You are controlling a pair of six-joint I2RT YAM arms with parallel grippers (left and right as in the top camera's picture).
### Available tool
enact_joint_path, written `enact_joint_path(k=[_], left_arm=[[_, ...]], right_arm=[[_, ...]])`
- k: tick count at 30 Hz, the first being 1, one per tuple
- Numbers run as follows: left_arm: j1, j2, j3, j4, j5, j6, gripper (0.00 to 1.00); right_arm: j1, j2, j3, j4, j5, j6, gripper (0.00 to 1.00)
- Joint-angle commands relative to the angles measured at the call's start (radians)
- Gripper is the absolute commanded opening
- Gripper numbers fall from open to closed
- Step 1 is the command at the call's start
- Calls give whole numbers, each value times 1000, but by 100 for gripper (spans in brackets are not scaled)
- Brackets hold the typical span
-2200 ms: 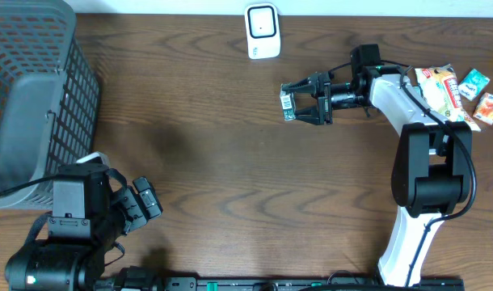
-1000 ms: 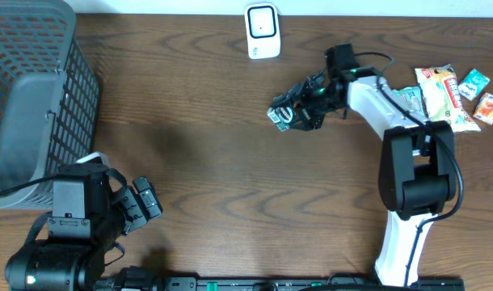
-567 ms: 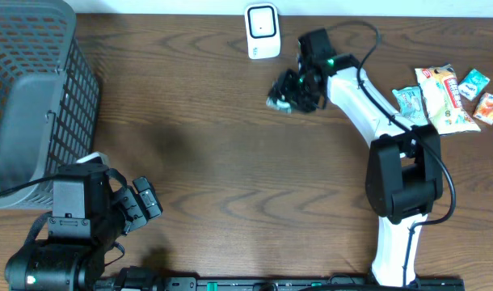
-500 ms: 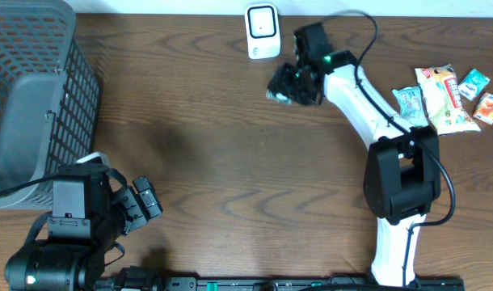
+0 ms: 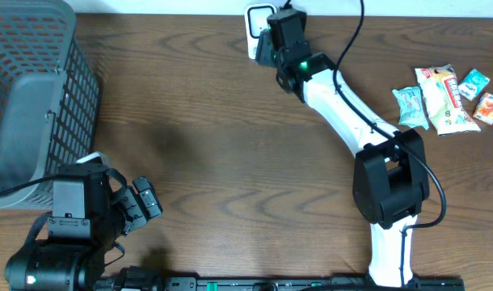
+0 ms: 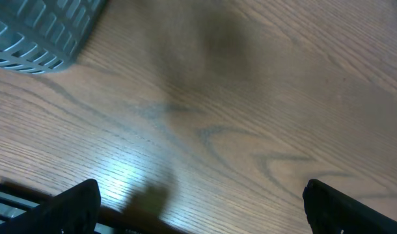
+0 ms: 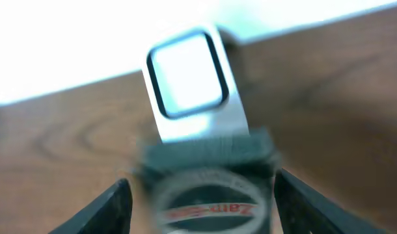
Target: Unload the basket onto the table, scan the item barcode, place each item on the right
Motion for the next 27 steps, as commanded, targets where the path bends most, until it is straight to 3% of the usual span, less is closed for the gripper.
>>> enact_joint_path(k=[1, 6, 14, 19, 21, 27], left_arm=[[-2, 0, 1, -3, -6, -6, 98], [-2, 0, 1, -3, -6, -6, 98], [-2, 0, 1, -3, -6, -6, 98], [-2, 0, 1, -3, -6, -6, 98], [-2, 0, 1, -3, -6, -6, 98], [-2, 0, 1, -3, -6, -6, 98]], right_arm=[[-2, 17, 15, 60, 42, -30, 64], [-4, 31, 15, 139, 45, -103, 64], [-11, 31, 15, 66, 40, -103, 69], [-14, 31, 15, 49, 39, -103, 84], [-13, 31, 15, 34, 39, -103, 96], [-3, 31, 15, -4, 8, -103, 98]])
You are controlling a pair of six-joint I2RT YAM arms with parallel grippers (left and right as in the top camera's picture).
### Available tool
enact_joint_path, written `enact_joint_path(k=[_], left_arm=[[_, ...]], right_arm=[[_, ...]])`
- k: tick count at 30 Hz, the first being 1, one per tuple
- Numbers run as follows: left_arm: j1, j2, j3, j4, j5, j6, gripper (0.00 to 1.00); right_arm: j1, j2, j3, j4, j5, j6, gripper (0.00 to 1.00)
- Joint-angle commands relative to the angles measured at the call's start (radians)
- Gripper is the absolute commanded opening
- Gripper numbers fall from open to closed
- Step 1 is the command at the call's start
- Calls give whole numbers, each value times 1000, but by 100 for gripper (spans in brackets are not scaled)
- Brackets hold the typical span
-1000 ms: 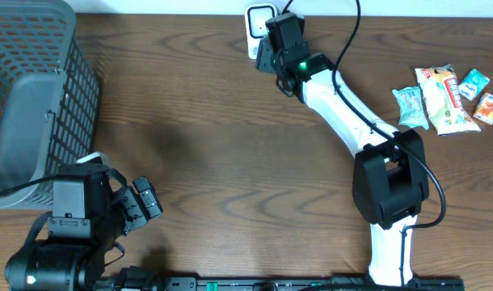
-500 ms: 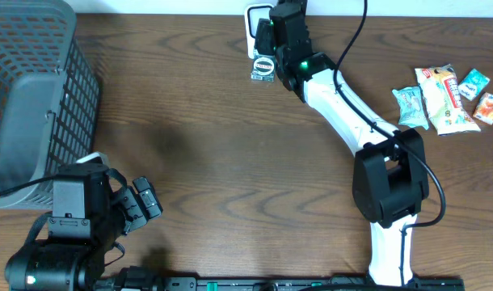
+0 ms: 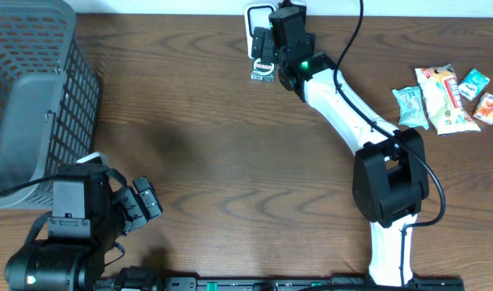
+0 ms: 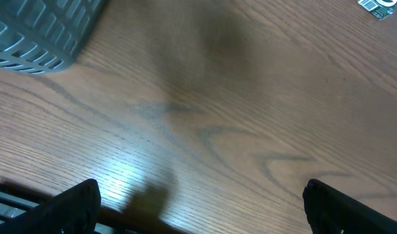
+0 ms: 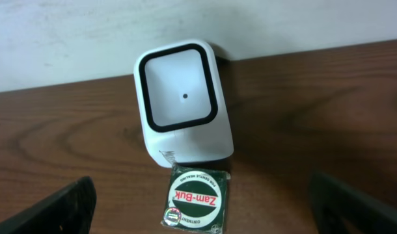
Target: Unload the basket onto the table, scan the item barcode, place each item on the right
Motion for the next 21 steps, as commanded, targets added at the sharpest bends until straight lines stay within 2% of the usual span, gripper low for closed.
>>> enact_joint_path(k=[1, 10, 21], left_arm=[[-2, 0, 1, -3, -6, -6, 98], [-2, 0, 1, -3, -6, -6, 97], [-2, 0, 1, -3, -6, -6, 98]], right_arm=[[3, 24, 15, -20, -51, -5, 98], [5, 24, 15, -203, -117, -6, 99], [8, 24, 14, -541, -147, -6, 99]])
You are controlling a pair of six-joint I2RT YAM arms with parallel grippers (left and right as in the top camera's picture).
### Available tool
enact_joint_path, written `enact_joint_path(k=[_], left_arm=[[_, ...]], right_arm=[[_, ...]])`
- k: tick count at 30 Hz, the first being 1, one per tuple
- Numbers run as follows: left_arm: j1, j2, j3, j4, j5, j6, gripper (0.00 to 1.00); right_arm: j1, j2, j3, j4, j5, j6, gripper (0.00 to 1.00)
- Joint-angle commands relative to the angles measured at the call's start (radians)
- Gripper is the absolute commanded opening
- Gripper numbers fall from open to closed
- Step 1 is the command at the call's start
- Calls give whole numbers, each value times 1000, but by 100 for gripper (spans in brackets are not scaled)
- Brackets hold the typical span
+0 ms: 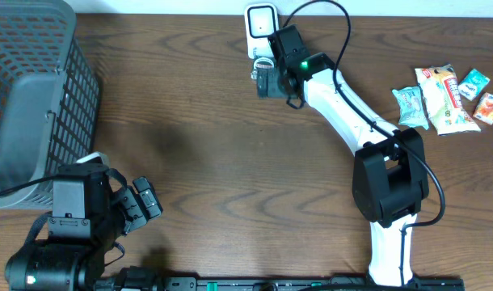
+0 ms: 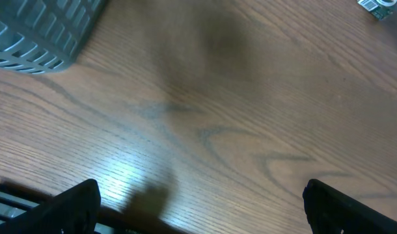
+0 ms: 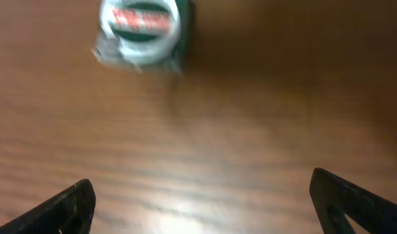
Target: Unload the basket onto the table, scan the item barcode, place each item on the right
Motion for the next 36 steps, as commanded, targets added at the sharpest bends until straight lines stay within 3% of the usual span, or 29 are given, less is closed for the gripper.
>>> enact_joint_path(k=[1, 15, 36], left_arm=[[-2, 0, 1, -2, -6, -6, 98], [-2, 0, 1, -2, -6, -6, 98], [-2, 0, 1, -2, -6, -6, 98]], right_arm=[[8, 21, 14, -80, -27, -6, 99], [12, 21, 6, -454, -223, -6, 99], [36, 21, -1, -510, -246, -7, 99]])
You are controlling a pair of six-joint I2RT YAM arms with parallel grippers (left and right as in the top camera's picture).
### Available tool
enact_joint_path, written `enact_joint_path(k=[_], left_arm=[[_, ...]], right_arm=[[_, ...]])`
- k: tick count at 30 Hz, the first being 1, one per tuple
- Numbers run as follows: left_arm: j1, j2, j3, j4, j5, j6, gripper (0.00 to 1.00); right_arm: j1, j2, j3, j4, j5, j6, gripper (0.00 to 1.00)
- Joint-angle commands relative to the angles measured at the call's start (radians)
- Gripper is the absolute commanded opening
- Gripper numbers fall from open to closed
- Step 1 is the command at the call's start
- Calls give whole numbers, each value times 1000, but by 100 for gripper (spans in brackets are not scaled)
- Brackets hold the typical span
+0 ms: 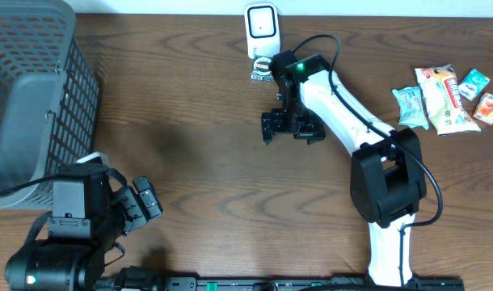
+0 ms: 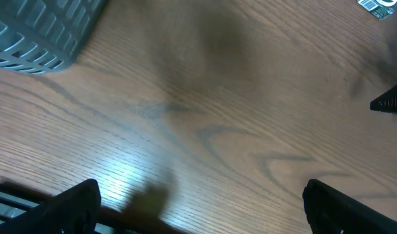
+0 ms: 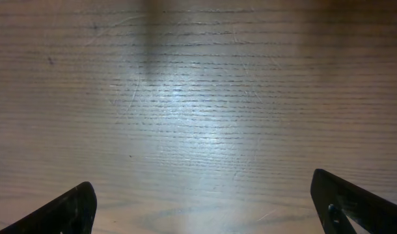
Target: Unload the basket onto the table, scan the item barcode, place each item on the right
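The white barcode scanner stands at the table's far edge. Just in front of it lies the small round green-and-white ointment tin, also visible at the top right corner of the left wrist view. My right gripper is open over bare wood nearer the table's middle, apart from the tin; its wrist view shows only wood between the fingers. My left gripper rests open at the near left, its wrist view showing bare table.
A grey mesh basket stands at the far left. Several snack packets lie at the right edge. The right arm's white links stretch diagonally from its base toward the scanner.
My right gripper has moved from just beside the tin near the scanner back toward the table's middle, still open. The tin stays in front of the scanner. The left arm is unchanged.
My right gripper first held the tin up to the scanner's window. Then the tin lay on the table in front of the scanner with the gripper open above it. The gripper then drew away, and now is well clear of the tin.
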Motion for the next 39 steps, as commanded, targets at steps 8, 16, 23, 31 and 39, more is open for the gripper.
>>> enact_joint_path(k=[8, 16, 23, 31, 39], left_arm=[[-2, 0, 1, -3, -6, -6, 98], [-2, 0, 1, -3, -6, -6, 98], [-2, 0, 1, -3, -6, -6, 98], [-2, 0, 1, -3, -6, -6, 98], [-2, 0, 1, -3, -6, -6, 98]], right_arm=[[20, 16, -1, 0, -8, -20, 99], [34, 16, 36, 14, 11, -111, 99], [23, 16, 224, 29, 42, -116, 99], [16, 34, 350, 146, -13, -181, 99], [4, 170, 540, 148, -12, -169, 99]])
